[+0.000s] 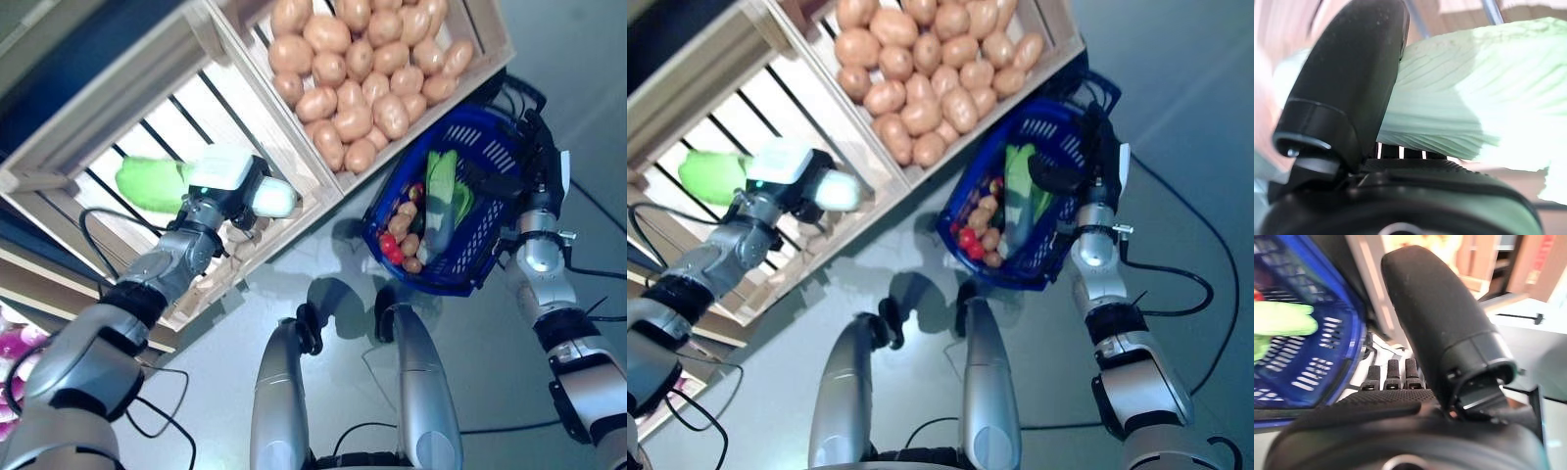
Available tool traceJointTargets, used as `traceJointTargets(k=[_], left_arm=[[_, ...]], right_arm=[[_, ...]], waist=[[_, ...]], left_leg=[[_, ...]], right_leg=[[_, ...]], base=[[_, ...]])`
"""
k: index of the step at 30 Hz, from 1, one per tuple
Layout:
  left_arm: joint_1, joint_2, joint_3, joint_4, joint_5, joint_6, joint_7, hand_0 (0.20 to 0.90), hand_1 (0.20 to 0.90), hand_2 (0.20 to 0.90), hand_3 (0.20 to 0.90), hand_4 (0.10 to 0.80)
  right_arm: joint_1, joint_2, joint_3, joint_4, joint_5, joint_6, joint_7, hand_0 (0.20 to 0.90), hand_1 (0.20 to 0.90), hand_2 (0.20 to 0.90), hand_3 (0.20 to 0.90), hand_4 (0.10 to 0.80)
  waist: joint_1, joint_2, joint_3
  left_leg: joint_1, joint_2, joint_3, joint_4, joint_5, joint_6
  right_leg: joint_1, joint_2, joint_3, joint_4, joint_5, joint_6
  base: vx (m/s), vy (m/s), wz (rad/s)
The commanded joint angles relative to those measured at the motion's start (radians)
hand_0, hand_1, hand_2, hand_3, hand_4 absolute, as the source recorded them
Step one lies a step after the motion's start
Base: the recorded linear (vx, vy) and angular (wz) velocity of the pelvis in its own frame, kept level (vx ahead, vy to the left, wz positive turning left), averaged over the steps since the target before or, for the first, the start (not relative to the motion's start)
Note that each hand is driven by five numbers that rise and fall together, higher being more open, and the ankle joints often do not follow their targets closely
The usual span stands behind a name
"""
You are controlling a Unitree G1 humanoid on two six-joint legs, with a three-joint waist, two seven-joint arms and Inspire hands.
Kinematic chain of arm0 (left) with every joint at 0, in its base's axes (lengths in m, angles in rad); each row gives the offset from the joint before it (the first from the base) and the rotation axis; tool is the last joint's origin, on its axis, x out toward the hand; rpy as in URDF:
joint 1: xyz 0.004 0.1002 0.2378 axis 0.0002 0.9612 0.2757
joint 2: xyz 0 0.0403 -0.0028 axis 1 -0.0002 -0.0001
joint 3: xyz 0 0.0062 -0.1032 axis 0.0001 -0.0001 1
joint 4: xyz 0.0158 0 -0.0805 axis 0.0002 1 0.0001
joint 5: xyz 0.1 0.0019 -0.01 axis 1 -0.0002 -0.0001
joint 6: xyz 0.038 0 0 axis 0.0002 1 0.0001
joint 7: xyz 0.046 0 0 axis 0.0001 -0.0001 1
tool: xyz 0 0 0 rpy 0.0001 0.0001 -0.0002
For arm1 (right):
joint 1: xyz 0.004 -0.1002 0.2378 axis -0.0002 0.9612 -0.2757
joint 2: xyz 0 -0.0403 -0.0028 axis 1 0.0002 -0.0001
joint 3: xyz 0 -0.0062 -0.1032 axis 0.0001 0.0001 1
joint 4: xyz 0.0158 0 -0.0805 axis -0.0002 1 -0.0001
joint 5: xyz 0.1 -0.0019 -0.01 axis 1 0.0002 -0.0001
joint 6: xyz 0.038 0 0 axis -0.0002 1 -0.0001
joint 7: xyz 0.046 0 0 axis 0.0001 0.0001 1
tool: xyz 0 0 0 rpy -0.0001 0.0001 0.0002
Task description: Put vegetables into the basket
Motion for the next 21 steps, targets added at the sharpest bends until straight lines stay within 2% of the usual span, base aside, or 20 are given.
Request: traceJointTargets(k=[1,4,6,11,14,21], left_arm=[[0.038,0.03,0.165,-0.117,-0.187,-0.06,0.053,0.3,0.3,0.3,0.3,0.4],[0.133,0.003,0.242,-0.183,-0.279,-0.093,0.017,0.3,0.3,0.3,0.3,0.4],[0.209,-0.035,0.315,-0.234,-0.363,-0.12,-0.033,0.3,0.3,0.3,0.3,0.4],[0.361,-0.135,0.447,-0.337,-0.536,-0.18,-0.129,0.3,0.3,0.3,0.3,0.4],[0.412,-0.196,0.505,-0.389,-0.704,-0.201,-0.22,0.3,0.3,0.3,0.3,0.4],[0.43,-0.283,0.528,-0.48,-0.959,-0.194,-0.358,0.3,0.3,0.3,0.3,0.4]], right_arm=[[0.048,0.049,-0.07,-0.174,-0.018,-0.02,0.024,0.9,0.9,0.9,0.9,0.8],[0.132,0.081,-0.067,-0.241,-0.03,0.001,0.054,0.9,0.9,0.9,0.9,0.8],[0.2,0.104,-0.079,-0.287,-0.017,0.025,0.116,0.9,0.9,0.9,0.9,0.8],[0.335,0.145,-0.097,-0.366,0.069,0.114,0.389,0.9,0.9,0.9,0.9,0.8],[0.364,0.151,-0.092,-0.395,0.094,0.211,0.545,0.9,0.9,0.9,0.9,0.8],[0.366,0.159,-0.093,-0.466,0.133,0.366,0.637,0.9,0.9,0.9,0.9,0.8]], waist=[[0.023,-0.018,-0.115],[0.026,-0.019,-0.162],[0.028,-0.017,-0.202],[0.035,-0.017,-0.303],[0.041,-0.023,-0.352],[0.043,-0.036,-0.409]], left_leg=[[0.152,-0.019,0.026,-0.147,0.017,-0.016],[0.256,-0.029,0.037,-0.237,0.044,-0.02],[0.339,-0.04,0.044,-0.312,0.064,-0.022],[0.521,-0.059,0.053,-0.486,0.103,-0.027],[0.611,-0.066,0.048,-0.567,0.121,-0.03],[0.719,-0.081,0.041,-0.717,0.164,-0.032]], right_leg=[[0.201,-0.004,-0.057,-0.179,0.023,-0.019],[0.312,0.003,-0.071,-0.276,0.035,-0.024],[0.404,0.01,-0.084,-0.358,0.046,-0.025],[0.608,0.03,-0.116,-0.553,0.074,-0.023],[0.705,0.044,-0.121,-0.636,0.09,-0.021],[0.798,0.065,-0.131,-0.748,0.132,-0.006]], base=[[0.159,-0.036,0.07],[0.157,-0.024,0.09],[0.168,-0.014,0.09],[0.17,-0.01,0.0],[0.14,-0.03,-0.04],[0.043,-0.031,0.05]])
